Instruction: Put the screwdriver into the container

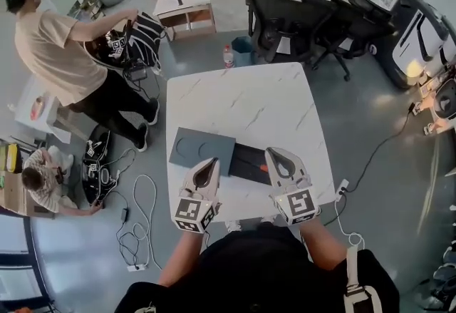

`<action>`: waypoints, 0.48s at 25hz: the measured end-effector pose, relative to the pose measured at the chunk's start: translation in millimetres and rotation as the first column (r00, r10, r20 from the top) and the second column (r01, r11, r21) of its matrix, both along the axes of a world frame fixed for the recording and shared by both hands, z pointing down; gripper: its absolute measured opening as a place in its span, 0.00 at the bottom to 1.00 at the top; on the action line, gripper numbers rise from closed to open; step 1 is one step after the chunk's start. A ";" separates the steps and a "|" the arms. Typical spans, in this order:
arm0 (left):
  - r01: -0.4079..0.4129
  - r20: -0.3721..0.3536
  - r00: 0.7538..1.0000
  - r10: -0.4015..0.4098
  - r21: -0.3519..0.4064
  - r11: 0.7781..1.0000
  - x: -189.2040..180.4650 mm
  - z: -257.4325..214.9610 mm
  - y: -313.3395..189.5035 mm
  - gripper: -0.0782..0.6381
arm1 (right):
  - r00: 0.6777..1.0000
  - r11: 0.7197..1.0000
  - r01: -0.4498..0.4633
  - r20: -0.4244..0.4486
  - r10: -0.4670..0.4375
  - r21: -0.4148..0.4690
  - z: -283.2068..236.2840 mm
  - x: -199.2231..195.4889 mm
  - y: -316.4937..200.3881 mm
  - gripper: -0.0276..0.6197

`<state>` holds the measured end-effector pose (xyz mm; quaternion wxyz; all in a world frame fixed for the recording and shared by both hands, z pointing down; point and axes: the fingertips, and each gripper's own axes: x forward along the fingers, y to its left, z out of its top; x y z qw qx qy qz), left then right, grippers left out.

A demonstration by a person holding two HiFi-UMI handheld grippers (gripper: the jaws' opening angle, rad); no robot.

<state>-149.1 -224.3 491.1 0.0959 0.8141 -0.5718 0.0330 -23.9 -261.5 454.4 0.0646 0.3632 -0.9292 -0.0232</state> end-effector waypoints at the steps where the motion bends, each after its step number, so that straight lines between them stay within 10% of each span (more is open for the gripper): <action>1: -0.001 0.004 1.000 0.001 0.005 1.000 1.2 -3.5 0.0 0.12 | 1.000 0.999 -0.006 0.026 0.005 0.032 -9.9 3.7 2.6 0.05; 12: 0.025 0.019 0.999 -0.026 0.043 0.999 0.5 -21.4 -5.4 0.12 | 0.997 0.997 -0.031 0.074 0.026 0.067 -32.2 22.8 -10.2 0.05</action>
